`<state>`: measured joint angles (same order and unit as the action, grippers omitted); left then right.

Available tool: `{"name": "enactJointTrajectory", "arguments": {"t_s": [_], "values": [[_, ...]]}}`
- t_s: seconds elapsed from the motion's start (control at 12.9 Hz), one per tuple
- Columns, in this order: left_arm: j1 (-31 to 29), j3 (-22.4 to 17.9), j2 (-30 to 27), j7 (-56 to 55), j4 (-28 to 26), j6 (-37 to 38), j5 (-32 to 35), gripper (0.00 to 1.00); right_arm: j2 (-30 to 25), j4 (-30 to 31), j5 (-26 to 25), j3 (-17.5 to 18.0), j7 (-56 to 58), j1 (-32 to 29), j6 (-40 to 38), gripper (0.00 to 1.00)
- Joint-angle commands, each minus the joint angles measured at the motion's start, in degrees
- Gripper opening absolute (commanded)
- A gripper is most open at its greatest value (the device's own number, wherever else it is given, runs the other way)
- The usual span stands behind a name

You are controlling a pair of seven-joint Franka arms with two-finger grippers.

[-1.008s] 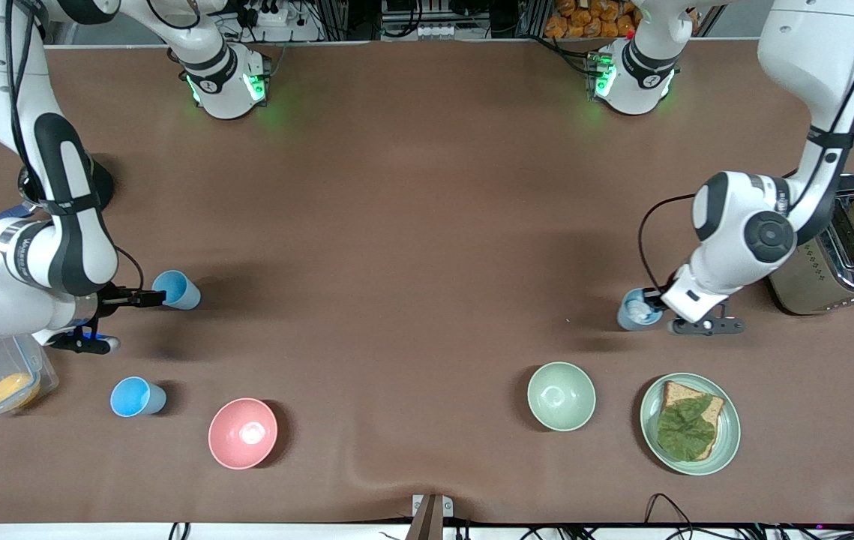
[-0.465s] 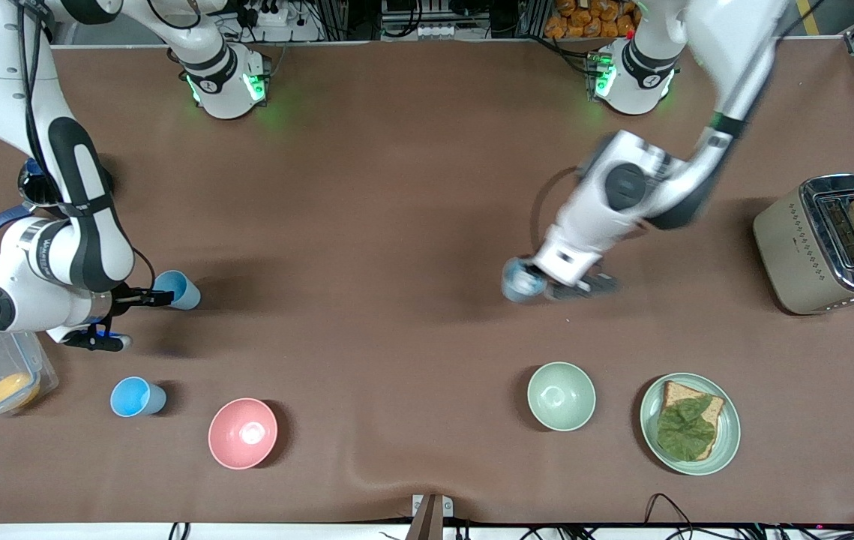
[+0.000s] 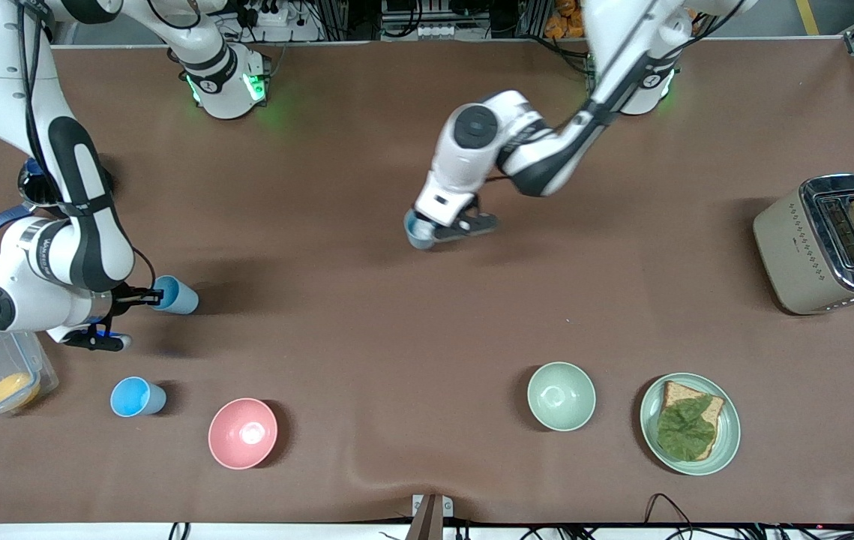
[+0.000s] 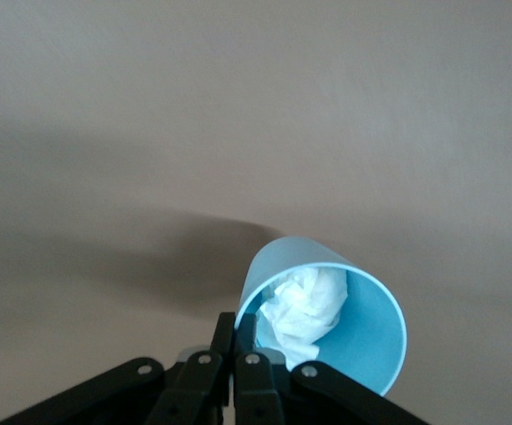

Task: Stack blue cups with both arms
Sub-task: 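Carry the tissue cup to mid-table with the left gripper while the right gripper lifts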

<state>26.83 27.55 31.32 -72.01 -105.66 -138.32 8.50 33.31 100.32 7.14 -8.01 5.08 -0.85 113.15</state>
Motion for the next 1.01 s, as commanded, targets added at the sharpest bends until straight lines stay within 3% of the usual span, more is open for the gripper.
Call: {"name": "enactJointTrajectory", "arguments": {"t_s": [0.0, 0.08, 0.16, 0.23, 0.47, 0.62, 0.93], "values": [[3.92, -2.06, 5.67, -4.97, 6.86, 1.04, 3.62, 0.0, -1.58, 1.72, 0.6, -0.08, -0.07, 0.05, 0.23, 0.0], [4.72, -2.76, 6.12, -5.41, 7.48, 1.04, 3.81, 0.0, -1.76, 1.72, 0.6, -0.08, -0.07, 0.05, 0.15, 0.0], [5.25, -3.38, 6.47, -5.51, 7.66, 1.04, 3.81, 0.39, -1.93, 1.72, 0.6, -0.08, -0.07, 0.14, -0.46, 0.0], [5.34, -3.56, 6.39, -5.59, 7.92, 1.04, 3.81, 0.97, -2.28, 1.63, 0.6, -0.08, -0.25, 0.23, -1.17, 0.0], [4.29, -3.47, 3.41, -6.03, 8.28, 1.48, 3.89, 1.0, -3.6, 1.54, 0.77, 0.27, -4.09, 1.46, -2.84, 0.0], [2.8, -3.56, -2.11, -5.43, 8.97, 6.55, 3.89, 1.0, -5.27, 1.02, 2.17, 0.45, -9.01, 3.47, -5.47, 0.0], [-3.69, -3.47, -11.52, -1.91, 12.93, 20.35, 3.9, 1.0, -8.7, 1.19, 11.74, 0.45, -15.96, 6.9, -9.43, 0.0]]}}
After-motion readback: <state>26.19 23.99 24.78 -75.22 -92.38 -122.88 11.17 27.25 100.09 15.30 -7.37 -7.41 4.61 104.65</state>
